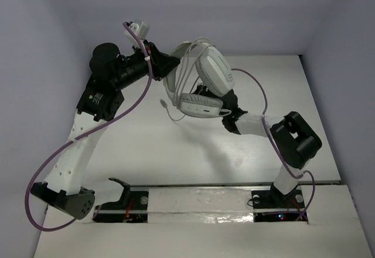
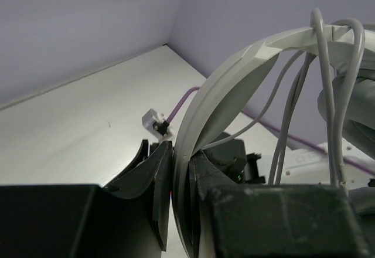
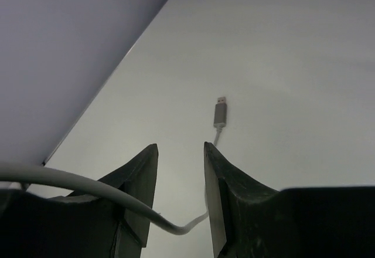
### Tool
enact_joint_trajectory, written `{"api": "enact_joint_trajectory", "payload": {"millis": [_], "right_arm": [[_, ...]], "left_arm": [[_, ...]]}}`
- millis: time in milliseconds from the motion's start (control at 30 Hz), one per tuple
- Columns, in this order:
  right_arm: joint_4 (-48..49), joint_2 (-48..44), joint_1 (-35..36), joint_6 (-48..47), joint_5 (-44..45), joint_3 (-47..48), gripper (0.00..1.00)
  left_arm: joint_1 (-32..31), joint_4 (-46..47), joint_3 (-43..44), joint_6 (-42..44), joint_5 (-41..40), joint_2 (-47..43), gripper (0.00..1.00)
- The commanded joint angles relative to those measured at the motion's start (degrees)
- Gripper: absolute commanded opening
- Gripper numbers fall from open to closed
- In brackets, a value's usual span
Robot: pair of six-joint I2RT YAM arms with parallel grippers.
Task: Wrap the headphones
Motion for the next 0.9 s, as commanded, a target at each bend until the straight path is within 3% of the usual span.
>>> {"api": "enact_joint_trajectory", "payload": {"millis": [0,233,533,567,600,700,867], "right_arm": [[10.13,3.28,0.38,5.33,-7.35,1.36,0.43],[11.89,9.43,6.71,6.21,-12.63,4.52,0.41],[19.71,16.29,10.4,11.66,-18.18,6.19,0.37],[21.28,16.9,11.01,12.02,-18.35,5.93,0.36],[21.82,17.08,11.02,12.46,-18.96,5.84,0.28],[22.09,17.0,12.42,12.81,-19.32,5.31,0.23],[21.56,15.59,15.93,12.37,-21.17,2.68,0.3]], "left_arm": [[0.3,9.59,2.22,-8.21,-3.64,-1.95,0.0],[0.3,14.25,1.86,-12.36,-12.95,-1.43,0.0],[0.3,17.59,2.13,-15.52,-17.0,-1.42,0.0],[0.3,17.6,2.3,-15.26,-17.62,-1.51,0.0],[0.3,17.25,2.48,-15.08,-18.49,-1.69,0.0],[0.3,17.59,1.25,-14.21,-23.15,-2.74,0.0],[0.3,18.83,-1.91,-12.01,-32.64,-3.45,0.0]]}}
